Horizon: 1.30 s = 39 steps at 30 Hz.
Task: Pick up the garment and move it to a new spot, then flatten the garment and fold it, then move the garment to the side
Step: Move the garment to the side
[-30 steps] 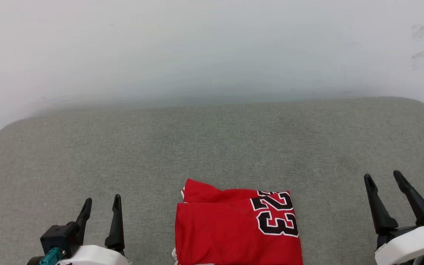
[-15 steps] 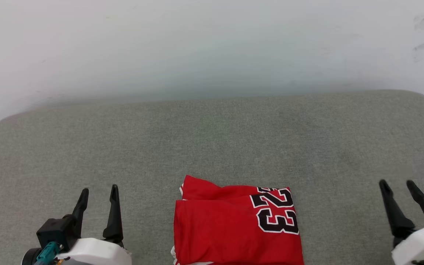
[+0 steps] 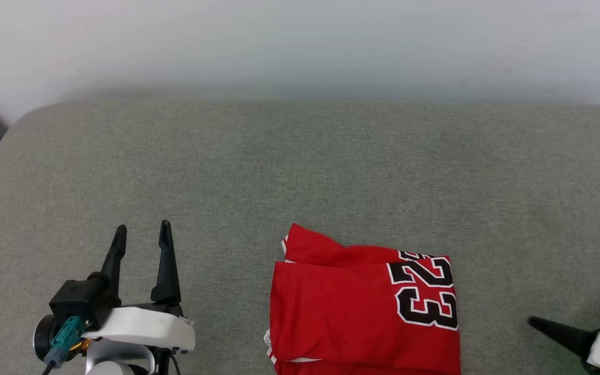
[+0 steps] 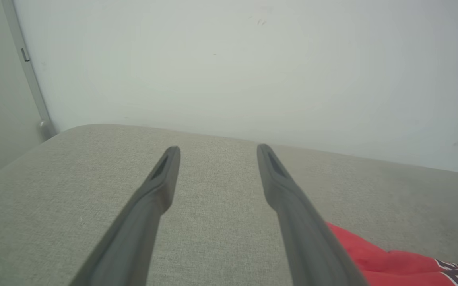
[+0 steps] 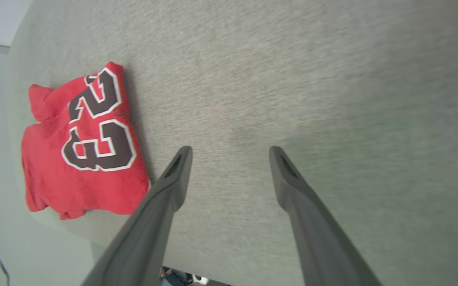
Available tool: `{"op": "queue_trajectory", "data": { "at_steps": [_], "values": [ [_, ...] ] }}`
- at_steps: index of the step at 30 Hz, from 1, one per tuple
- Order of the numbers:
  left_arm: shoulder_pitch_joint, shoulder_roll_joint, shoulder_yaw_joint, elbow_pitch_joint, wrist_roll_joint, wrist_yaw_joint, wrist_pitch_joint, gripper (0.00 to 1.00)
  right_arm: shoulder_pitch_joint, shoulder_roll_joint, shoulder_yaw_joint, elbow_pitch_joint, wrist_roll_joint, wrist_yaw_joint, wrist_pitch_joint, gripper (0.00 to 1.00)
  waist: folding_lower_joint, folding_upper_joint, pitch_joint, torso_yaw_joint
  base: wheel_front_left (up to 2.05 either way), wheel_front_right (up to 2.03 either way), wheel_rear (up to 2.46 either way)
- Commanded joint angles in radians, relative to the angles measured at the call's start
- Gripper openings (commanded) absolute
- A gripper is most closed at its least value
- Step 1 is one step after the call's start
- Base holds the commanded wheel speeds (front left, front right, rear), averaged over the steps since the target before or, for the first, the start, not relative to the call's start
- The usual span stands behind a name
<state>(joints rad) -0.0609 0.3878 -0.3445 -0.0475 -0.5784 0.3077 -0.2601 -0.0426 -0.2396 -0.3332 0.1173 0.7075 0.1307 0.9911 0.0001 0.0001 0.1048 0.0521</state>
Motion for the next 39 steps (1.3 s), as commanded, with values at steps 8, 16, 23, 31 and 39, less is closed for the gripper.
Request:
{"op": "queue_trajectory", "data": {
  "at_steps": [8,16,23,31,39],
  "values": [
    [-0.061,-0.043,-0.002,0.005,0.028,-0.026,-0.007,1.00,-0.099,0.162,0.017,0.049,0.089,0.000,0.184,1.00,-0.0001,-0.0001,0.104,0.091,0.00,0.00,0.00],
    [-0.093,-0.071,0.001,0.041,0.053,-0.056,-0.007,1.00,-0.152,0.191,0.067,0.179,0.178,-0.001,0.174,0.27,-0.0001,-0.0001,0.128,0.127,0.00,0.00,0.00],
    [-0.073,-0.077,0.014,0.070,0.065,-0.069,-0.007,1.00,-0.166,0.166,0.126,0.153,0.187,0.000,0.129,0.00,-0.0001,-0.0001,0.089,0.109,0.00,0.00,0.00],
    [-0.045,-0.060,0.022,0.071,0.077,-0.073,-0.006,1.00,-0.181,0.016,0.307,0.053,0.017,0.000,-0.029,0.00,-0.0001,-0.0001,0.015,0.004,0.00,0.00,0.00],
    [-0.028,-0.054,0.013,0.055,0.083,-0.076,-0.003,1.00,-0.216,-0.101,0.378,0.094,-0.163,0.000,-0.118,0.00,-0.0001,-0.0001,-0.006,-0.163,0.00,0.00,0.00]
  ]
}}
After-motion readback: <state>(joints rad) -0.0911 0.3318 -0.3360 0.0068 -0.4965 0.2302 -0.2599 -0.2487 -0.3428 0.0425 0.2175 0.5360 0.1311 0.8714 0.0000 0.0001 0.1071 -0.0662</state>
